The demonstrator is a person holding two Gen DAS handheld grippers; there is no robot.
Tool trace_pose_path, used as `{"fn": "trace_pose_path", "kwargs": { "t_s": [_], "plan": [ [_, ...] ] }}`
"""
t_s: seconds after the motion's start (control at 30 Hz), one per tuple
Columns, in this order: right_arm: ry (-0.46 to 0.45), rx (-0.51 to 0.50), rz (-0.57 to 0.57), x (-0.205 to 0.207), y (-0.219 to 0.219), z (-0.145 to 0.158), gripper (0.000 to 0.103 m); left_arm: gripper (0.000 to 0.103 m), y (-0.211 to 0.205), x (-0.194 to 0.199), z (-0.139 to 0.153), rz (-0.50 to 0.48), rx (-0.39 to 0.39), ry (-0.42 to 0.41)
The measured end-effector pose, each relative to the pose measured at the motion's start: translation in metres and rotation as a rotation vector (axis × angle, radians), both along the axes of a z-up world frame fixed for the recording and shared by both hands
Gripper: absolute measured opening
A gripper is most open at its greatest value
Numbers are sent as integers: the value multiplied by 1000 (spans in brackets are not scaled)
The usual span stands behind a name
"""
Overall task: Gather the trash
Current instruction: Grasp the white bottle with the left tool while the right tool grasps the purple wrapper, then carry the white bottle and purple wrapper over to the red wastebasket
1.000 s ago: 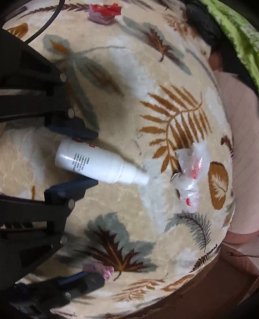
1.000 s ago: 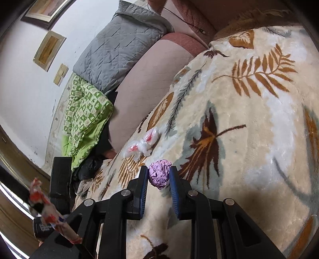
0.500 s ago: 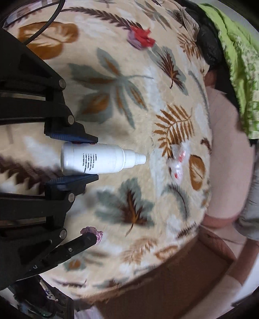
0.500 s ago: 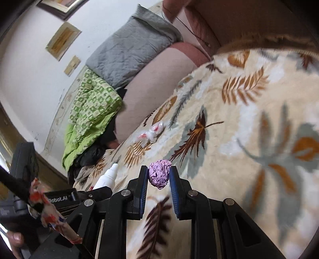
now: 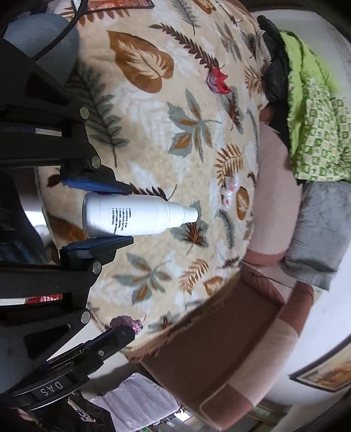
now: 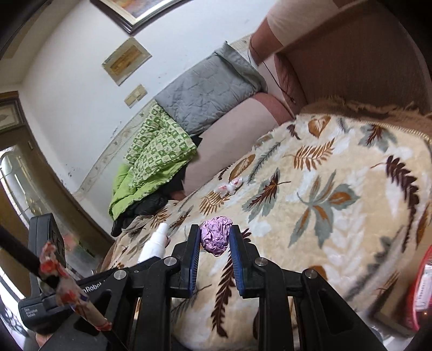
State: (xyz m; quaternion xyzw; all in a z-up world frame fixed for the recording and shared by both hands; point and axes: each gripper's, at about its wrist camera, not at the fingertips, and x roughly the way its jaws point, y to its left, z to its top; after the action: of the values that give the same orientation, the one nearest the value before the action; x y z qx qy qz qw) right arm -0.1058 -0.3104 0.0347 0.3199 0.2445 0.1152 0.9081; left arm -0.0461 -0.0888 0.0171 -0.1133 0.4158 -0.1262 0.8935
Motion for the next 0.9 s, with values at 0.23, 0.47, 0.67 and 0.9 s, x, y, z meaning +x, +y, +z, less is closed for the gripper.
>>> {"fn": "trace_pose_path", "kwargs": {
  "t_s": [0.23, 0.47, 0.67, 0.9],
  "plan": [
    [-44, -45, -54, -46, -14, 23, 23, 28, 1, -33, 29, -19, -27, -65],
    [-62, -58, -91, -73, -29, 36, 23, 28, -7, -51, 44, -55, -44, -93],
    [-74, -66, -128, -89, -41, 41, 23, 29, -22, -65, 51, -105, -51, -104],
    [-75, -66, -180, -106, -59, 44, 23, 29, -44, -76, 57, -159, -54, -119]
  ]
}}
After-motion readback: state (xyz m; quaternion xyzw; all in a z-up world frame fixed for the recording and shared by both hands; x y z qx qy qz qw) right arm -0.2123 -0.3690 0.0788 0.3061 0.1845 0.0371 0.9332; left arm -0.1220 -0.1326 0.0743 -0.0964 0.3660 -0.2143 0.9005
